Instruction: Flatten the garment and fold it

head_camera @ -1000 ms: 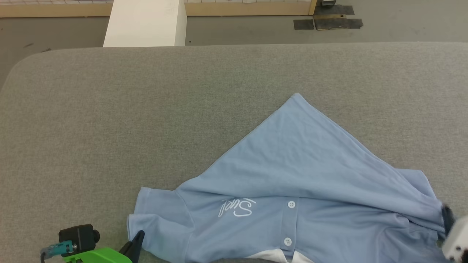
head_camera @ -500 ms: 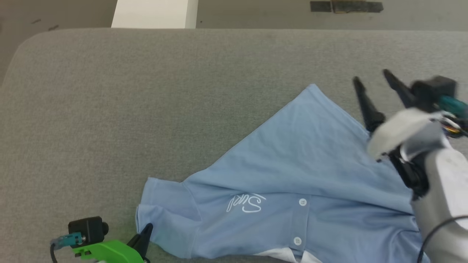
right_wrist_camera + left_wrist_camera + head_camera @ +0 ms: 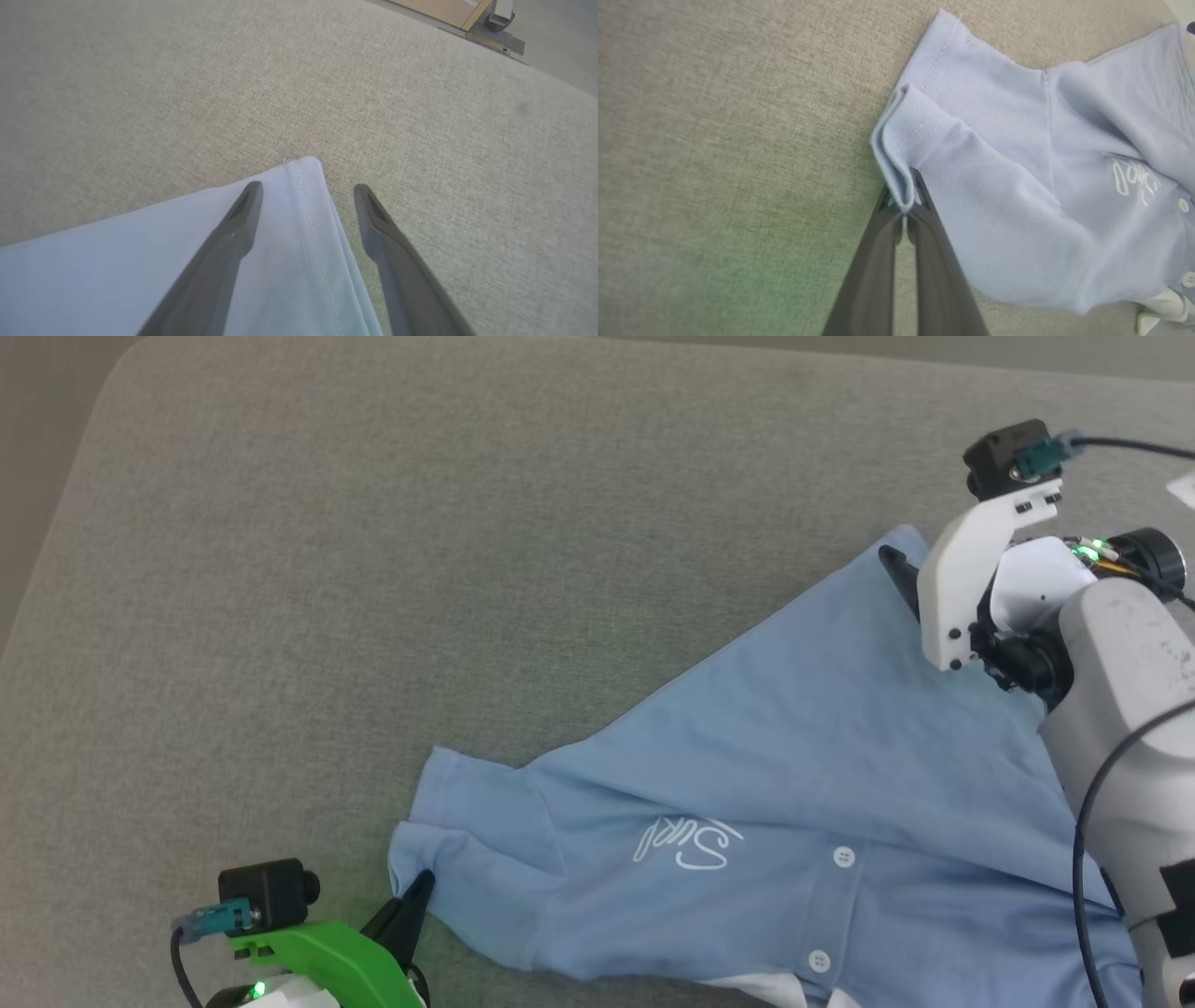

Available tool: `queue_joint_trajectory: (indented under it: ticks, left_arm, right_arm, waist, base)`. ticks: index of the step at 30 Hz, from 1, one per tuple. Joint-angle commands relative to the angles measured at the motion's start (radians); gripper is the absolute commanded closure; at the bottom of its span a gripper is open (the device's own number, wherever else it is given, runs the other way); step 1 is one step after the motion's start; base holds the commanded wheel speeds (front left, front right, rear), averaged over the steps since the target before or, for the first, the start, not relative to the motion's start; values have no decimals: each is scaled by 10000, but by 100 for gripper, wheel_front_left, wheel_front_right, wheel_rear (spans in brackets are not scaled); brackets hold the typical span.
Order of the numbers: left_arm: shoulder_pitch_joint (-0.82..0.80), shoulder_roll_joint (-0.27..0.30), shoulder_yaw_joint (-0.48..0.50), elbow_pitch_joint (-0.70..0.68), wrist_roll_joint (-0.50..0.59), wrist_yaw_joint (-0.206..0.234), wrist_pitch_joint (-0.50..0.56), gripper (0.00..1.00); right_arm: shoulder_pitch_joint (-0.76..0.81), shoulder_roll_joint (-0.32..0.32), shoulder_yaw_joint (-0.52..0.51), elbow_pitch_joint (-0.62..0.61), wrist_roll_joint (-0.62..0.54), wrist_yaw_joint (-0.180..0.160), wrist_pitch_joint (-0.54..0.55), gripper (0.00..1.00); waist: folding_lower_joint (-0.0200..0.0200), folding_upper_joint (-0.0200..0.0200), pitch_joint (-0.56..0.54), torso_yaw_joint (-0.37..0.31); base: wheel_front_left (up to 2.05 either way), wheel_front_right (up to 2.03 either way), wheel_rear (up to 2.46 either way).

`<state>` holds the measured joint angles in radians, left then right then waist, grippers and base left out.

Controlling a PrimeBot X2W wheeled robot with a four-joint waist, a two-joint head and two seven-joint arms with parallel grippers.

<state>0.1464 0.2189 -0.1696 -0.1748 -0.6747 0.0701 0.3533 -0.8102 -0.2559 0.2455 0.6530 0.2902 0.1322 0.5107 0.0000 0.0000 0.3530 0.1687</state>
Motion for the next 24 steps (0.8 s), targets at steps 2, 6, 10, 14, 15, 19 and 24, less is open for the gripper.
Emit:
queue_joint_trajectory:
  ticks: [2,6,10,14,15,19,24]
  left_arm:
    - [-196,-65,-32,123,-34,-75,-73,100]
    - [-264,-111,-89,265,-50,-121,-146,100]
    - [-246,-113,-102,354,-52,-115,-192,100]
    - [-198,-65,-105,362,-48,-88,-165,100]
    - [-183,-40,-107,347,-36,-83,-158,100]
    - [-59,47,-48,244,10,-41,-221,100]
    - [157,141,178,46,146,94,-554,100]
  right_arm:
    - [-387,-58,77,297,-138,-15,419,0]
    - [-673,-87,297,862,-265,-15,1623,0]
    - [-629,-142,580,953,-248,-15,2499,100]
    - [-368,-287,602,480,-180,-15,1941,100]
    - [-231,-335,513,299,-183,-15,1546,100]
    - [569,-385,183,-436,-82,-15,4,100]
    - [2087,-514,-270,-1707,203,-15,-1546,100]
  waist:
    - [0,0,372,383]
    - [0,0,438,490]
    - [0,0,355,487]
    - [0,0,115,379]
    - [0,0,18,337]
    - [0,0,-390,101]
    - [0,0,-996,-400]
  base:
    - [0,0,0]
    - [0,0,0]
    - [0,0,0]
    - [0,0,0]
    - [0,0,0]
    - [0,0,0]
    - [0,0,0]
